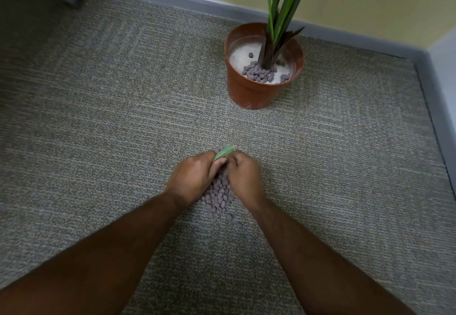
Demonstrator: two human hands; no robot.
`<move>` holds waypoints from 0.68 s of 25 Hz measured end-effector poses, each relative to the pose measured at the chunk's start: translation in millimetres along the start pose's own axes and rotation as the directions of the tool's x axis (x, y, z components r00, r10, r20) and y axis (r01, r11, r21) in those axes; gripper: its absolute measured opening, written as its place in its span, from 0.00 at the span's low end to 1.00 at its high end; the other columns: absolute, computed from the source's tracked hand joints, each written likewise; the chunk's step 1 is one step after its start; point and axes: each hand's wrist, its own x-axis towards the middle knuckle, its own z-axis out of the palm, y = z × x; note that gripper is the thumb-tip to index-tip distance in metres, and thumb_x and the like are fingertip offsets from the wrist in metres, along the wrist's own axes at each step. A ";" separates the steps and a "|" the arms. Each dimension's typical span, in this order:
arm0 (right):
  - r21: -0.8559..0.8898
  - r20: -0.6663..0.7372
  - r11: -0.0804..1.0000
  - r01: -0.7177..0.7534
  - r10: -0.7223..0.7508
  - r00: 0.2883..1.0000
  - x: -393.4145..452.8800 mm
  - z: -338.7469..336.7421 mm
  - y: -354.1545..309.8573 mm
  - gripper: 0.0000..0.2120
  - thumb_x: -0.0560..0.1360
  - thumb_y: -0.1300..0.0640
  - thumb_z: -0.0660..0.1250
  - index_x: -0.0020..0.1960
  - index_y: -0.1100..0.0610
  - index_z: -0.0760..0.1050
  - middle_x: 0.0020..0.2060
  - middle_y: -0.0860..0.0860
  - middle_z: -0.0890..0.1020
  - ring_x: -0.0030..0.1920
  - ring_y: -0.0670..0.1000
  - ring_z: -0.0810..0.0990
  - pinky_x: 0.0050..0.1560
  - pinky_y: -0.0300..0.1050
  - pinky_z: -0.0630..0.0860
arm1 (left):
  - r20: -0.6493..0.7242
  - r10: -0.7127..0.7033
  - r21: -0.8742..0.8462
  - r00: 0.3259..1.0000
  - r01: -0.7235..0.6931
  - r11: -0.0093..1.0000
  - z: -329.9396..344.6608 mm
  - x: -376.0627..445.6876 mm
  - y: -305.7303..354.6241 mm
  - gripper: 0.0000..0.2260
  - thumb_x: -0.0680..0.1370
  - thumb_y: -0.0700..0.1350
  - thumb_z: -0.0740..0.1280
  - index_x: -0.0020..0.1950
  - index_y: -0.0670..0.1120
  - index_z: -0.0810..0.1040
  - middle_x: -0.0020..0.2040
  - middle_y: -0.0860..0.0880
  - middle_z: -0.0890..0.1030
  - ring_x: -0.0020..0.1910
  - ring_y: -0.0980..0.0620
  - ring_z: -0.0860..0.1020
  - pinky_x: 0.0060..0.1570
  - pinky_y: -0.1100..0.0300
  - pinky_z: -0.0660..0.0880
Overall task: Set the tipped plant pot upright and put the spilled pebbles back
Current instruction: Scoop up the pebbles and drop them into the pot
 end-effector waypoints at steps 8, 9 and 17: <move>0.836 0.510 -0.018 -0.548 0.392 0.765 3.2 -36.4 -14.6 0.15 0.84 0.51 0.60 0.42 0.56 0.74 0.29 0.48 0.73 0.24 0.43 0.68 0.18 0.34 0.58 | 0.243 -0.466 -0.717 0.851 0.481 0.504 -16.6 21.7 51.8 0.21 0.85 0.57 0.58 0.39 0.46 0.76 0.29 0.49 0.76 0.24 0.52 0.70 0.26 0.60 0.68; 0.852 0.511 -0.098 -0.514 0.365 0.778 2.4 -38.7 -18.8 0.16 0.85 0.51 0.59 0.41 0.56 0.74 0.29 0.49 0.73 0.24 0.44 0.69 0.18 0.34 0.59 | 0.322 -0.505 -0.782 0.801 0.526 0.335 -19.5 27.3 62.9 0.21 0.85 0.58 0.58 0.38 0.46 0.76 0.28 0.49 0.74 0.23 0.52 0.68 0.23 0.62 0.66; 0.937 0.313 -0.276 -0.216 0.383 0.869 16.6 -66.7 -76.6 0.18 0.85 0.52 0.57 0.38 0.54 0.75 0.31 0.51 0.78 0.27 0.47 0.75 0.35 0.41 0.79 | 0.452 -0.616 -0.892 0.645 0.314 -0.325 -41.3 77.4 118.5 0.19 0.84 0.55 0.61 0.37 0.48 0.73 0.28 0.51 0.71 0.20 0.54 0.71 0.25 0.63 0.74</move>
